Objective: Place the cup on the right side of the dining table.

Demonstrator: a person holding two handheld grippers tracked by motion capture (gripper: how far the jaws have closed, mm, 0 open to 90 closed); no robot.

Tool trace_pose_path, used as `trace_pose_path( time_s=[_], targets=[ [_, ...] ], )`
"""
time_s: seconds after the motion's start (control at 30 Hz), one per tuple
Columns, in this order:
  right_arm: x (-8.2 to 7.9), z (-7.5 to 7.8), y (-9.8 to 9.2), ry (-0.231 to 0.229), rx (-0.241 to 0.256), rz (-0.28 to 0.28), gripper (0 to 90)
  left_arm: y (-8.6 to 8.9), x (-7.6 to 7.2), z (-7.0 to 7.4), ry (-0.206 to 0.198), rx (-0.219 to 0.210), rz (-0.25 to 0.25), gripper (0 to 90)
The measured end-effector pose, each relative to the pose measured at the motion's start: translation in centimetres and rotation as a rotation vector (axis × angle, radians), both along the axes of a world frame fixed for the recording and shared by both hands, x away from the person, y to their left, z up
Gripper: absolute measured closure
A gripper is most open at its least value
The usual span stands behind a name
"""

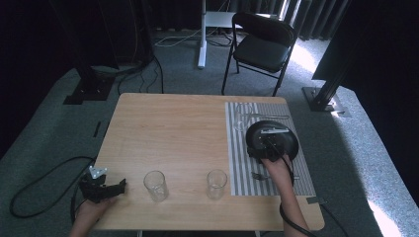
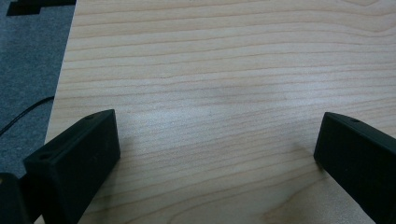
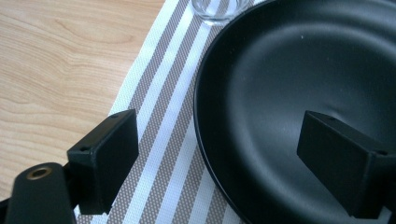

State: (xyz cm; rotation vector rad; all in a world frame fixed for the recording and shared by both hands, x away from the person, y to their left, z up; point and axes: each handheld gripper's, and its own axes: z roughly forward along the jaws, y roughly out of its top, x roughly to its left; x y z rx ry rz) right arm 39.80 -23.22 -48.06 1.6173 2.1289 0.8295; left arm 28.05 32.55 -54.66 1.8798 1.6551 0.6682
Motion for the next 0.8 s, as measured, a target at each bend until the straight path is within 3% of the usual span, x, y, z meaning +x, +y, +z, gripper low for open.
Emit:
trace_pose_path(
  time_s=[0.17, 0.5, 0.8],
  targets=[
    [-1.1, -0.4, -0.8, -0.013, -0.018, -0.018, 12.2, 0.0, 0.0, 0.0, 0.0, 0.0, 0.0, 0.6],
    [-2.9, -0.8, -2.7, -0.04, -0.006, -0.062, 12.2, 0.0, 0.0, 0.0, 0.0, 0.0, 0.0, 0.6],
    [-4.7, -1.5, -3.7, -0.021, -0.007, -0.039, 12.2, 0.0, 0.0, 0.0, 0.0, 0.0, 0.0, 0.6]
  ],
)
